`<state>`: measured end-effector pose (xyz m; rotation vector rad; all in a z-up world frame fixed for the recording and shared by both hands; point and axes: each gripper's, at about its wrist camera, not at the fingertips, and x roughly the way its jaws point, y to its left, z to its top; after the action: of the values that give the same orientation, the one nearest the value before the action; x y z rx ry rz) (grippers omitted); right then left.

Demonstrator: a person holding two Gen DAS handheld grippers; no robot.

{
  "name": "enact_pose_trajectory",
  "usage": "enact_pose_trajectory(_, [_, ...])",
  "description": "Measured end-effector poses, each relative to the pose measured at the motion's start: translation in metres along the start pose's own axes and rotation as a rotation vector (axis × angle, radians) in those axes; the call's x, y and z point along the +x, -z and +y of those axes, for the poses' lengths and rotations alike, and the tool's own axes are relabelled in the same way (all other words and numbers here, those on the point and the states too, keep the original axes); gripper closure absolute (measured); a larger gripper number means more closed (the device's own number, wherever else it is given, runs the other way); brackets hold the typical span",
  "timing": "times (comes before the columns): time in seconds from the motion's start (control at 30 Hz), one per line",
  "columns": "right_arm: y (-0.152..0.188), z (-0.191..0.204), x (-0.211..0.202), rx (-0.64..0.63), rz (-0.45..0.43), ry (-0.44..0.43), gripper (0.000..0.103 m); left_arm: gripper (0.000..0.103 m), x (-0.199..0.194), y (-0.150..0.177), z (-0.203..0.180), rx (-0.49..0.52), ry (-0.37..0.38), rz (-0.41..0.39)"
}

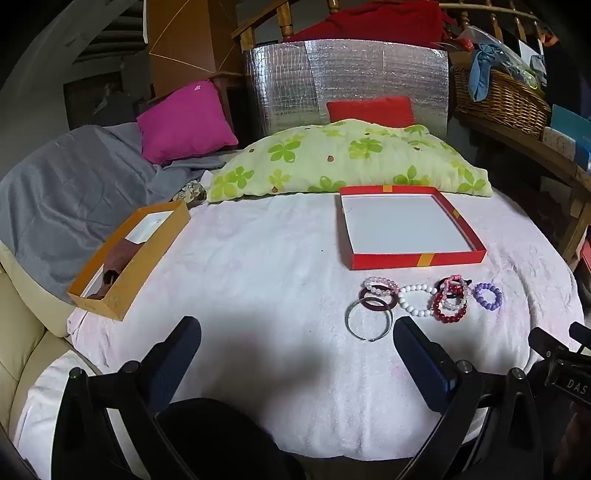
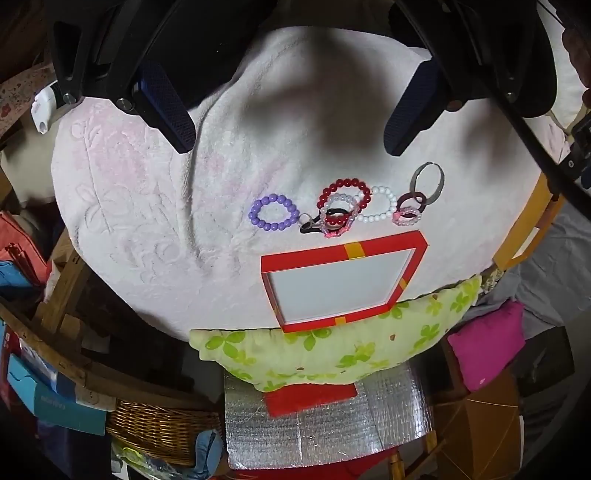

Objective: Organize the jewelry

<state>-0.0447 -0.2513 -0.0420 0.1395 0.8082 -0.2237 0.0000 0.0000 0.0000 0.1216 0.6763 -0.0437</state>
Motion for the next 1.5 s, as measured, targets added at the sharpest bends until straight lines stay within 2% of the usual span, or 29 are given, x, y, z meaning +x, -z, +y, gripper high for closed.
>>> enact_pose_trajectory(0.33, [-0.005,-0.001,-0.004,0.033,-0.019,-0.006,0.0,0.0,-0.001,0.003,-0.014,0.037,0.007,-0.002])
enact_pose_trajectory(1.5, [-0.007,-0.004,0.006,0.056,-0.001,-0.028,0.0,0.0,0.008,0.003,-0.016,0.074,0.012,0.021])
